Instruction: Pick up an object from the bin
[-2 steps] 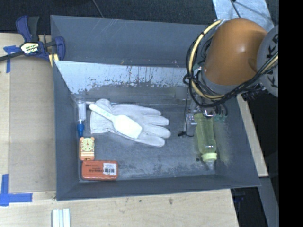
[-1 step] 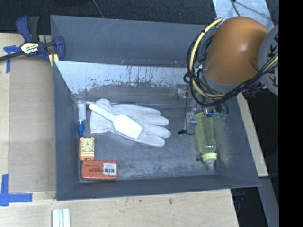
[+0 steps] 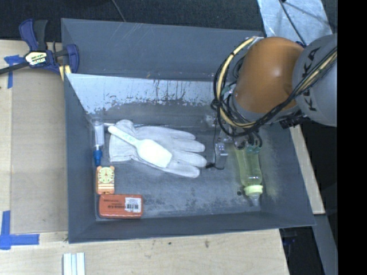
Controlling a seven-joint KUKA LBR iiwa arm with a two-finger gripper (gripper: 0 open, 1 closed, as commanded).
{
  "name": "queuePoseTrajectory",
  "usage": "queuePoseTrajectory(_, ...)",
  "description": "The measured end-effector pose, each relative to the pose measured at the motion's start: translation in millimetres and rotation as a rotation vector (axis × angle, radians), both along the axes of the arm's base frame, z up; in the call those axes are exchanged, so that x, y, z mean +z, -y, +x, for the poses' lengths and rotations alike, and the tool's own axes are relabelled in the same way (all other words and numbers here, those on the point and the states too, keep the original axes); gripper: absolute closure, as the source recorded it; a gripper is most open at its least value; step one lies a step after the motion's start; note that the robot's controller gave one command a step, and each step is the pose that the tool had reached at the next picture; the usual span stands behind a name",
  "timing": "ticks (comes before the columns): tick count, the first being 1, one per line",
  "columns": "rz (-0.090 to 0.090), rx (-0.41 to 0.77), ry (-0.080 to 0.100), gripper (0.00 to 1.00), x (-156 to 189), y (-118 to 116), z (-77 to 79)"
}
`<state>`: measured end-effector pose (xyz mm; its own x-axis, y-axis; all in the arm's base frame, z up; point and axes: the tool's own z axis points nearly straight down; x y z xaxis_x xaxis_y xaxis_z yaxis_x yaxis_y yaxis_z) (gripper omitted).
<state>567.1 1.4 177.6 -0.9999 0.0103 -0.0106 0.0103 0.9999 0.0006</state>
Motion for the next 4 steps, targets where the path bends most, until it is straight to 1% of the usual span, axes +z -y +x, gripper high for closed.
queuePoseTrajectory(1,-0.001,0.125,-0.006,1.00,-74,-1,20.9)
queuePoseTrajectory(2,-0.001,0.125,-0.006,1.00,-74,-1,20.9)
queuePoseTrajectory(3,-0.001,-0.068,-0.010,0.00,-46,20,2.6)
queuePoseTrajectory(4,0.000,-0.068,-0.011,0.00,-46,20,2.5)
